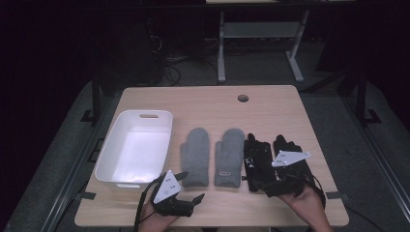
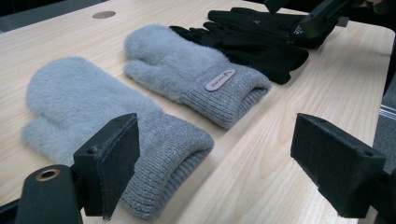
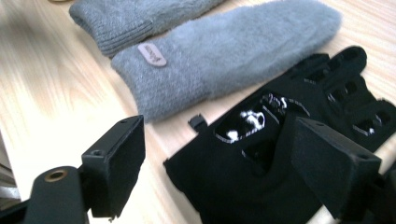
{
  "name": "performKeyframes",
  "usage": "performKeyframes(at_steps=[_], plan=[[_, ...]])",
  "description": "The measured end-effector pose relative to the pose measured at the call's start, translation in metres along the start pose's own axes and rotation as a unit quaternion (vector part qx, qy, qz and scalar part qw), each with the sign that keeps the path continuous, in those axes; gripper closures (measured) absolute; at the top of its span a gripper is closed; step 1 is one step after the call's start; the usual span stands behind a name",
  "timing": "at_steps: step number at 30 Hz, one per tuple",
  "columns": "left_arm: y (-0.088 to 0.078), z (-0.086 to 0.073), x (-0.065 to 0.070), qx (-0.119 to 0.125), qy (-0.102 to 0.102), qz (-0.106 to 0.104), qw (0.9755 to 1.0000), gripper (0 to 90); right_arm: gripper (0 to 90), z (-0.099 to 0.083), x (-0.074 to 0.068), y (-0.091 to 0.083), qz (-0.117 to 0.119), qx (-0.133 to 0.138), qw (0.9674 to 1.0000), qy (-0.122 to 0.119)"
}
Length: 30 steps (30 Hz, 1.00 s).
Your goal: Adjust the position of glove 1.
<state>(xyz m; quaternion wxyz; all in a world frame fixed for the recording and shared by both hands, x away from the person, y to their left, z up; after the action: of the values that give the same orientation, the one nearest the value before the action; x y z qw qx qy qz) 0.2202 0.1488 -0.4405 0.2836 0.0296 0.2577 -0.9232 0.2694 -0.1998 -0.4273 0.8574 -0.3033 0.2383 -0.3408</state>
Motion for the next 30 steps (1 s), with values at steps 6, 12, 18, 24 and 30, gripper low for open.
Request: performKeyframes(at_steps=[6, 12, 18, 24, 30], plan=[[-0.002, 0.0, -0.002, 0.003, -0.003, 0.002, 1.0, 15.4, 17.9, 0.013, 0.001, 0.006, 0.009, -0.008, 0.9999, -0.007], [-0.001, 0.0, -0.001, 0.0, 0.002, 0.002, 1.0, 15.4, 17.9, 0.033, 0.0, 0.015, 0.014, -0.027, 0.9993, -0.02], [-0.001, -0.001, -0.002, -0.002, -0.001, 0.002, 1.0, 15.4, 17.9, 0.046, -0.001, 0.025, 0.016, -0.048, 0.9982, -0.033], [-0.002, 0.0, -0.003, 0.002, -0.002, 0.006, 1.0, 15.4, 17.9, 0.065, -0.005, 0.048, 0.016, -0.072, 0.996, -0.05], [-0.002, 0.0, -0.004, 0.005, -0.003, 0.006, 1.0, 15.4, 19.0, 0.081, -0.008, 0.068, 0.019, -0.095, 0.9932, -0.065]])
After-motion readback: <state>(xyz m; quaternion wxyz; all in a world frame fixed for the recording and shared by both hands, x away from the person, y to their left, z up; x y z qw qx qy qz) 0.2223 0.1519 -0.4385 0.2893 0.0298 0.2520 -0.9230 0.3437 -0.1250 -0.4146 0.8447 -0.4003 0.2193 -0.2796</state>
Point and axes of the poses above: each handheld gripper's, and its own axes: y roughly forward along the jaws, z roughly out of its top, x roughly to its right, the point moved 1 cm from there along y, roughly forward along the jaws, and after that the axes turned 11 degrees about y, right-handed, at the moved point
